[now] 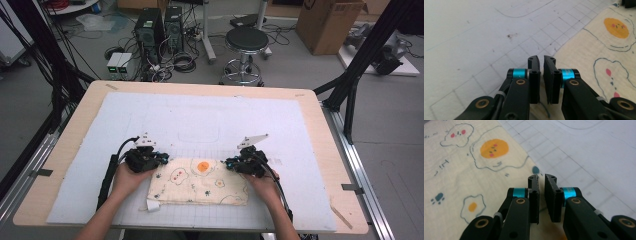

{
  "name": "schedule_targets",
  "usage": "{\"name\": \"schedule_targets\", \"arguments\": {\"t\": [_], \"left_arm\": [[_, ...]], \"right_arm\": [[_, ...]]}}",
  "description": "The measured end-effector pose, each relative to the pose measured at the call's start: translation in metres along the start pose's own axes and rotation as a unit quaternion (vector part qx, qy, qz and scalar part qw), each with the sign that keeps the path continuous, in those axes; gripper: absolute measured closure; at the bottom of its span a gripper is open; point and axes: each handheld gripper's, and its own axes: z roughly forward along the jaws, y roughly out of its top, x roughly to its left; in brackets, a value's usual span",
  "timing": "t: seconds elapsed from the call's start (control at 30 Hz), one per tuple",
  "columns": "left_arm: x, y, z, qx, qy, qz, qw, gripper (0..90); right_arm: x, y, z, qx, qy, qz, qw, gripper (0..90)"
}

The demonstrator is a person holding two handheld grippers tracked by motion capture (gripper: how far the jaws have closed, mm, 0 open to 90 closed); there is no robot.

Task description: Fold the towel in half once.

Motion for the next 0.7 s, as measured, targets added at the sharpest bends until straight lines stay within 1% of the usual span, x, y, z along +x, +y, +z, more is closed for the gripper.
{"name": "schedule_targets", "arguments": {"t": [0.03, 0.07, 0.17, 0.3, 0.43, 0.47, 0.5, 0.53, 0.6, 0.63, 0.7], "left_arm": [[0.001, -0.001, -0.001, -0.001, 0.001, 0.001, 1.0, 82.3], [0.001, -0.002, -0.001, -0.002, 0.0, -0.002, 1.0, 81.8], [0.003, -0.003, -0.002, -0.002, 0.002, -0.001, 1.0, 80.2], [0.003, -0.003, -0.002, -0.003, 0.005, 0.001, 1.0, 79.4], [0.003, -0.003, -0.003, -0.006, 0.007, 0.0, 1.0, 78.6], [0.002, -0.003, -0.004, -0.007, 0.007, 0.005, 0.9999, 78.6], [0.001, -0.003, -0.007, -0.01, 0.007, 0.008, 0.9999, 78.5], [0.001, -0.003, -0.01, -0.016, 0.008, 0.009, 0.9998, 78.2], [-0.001, -0.004, -0.017, -0.025, 0.004, 0.011, 0.9996, 76.8], [-0.002, -0.005, -0.021, -0.031, 0.003, 0.009, 0.9995, 76.0], [-0.002, -0.008, -0.03, -0.045, -0.005, 0.008, 0.999, 73.6]], "right_arm": [[-0.001, -0.002, -0.003, 0.003, -0.002, 0.004, 1.0, 81.6], [-0.003, -0.003, -0.005, 0.002, -0.005, 0.003, 1.0, 81.4], [-0.006, -0.008, -0.011, 0.004, -0.01, 0.007, 0.9999, 81.2], [-0.012, -0.015, -0.019, -0.004, -0.01, 0.016, 0.9998, 81.2], [-0.015, -0.02, -0.025, -0.013, -0.015, 0.019, 0.9996, 80.4], [-0.016, -0.022, -0.027, -0.014, -0.016, 0.024, 0.9995, 80.0], [-0.016, -0.023, -0.028, -0.016, -0.014, 0.025, 0.9995, 79.4], [-0.016, -0.023, -0.029, -0.017, -0.017, 0.024, 0.9994, 78.4], [-0.014, -0.024, -0.032, -0.023, -0.012, 0.026, 0.9993, 74.9], [-0.012, -0.024, -0.033, -0.028, -0.01, 0.023, 0.9993, 72.3], [-0.009, -0.024, -0.037, -0.034, -0.01, 0.02, 0.9992, 69.3]]}}
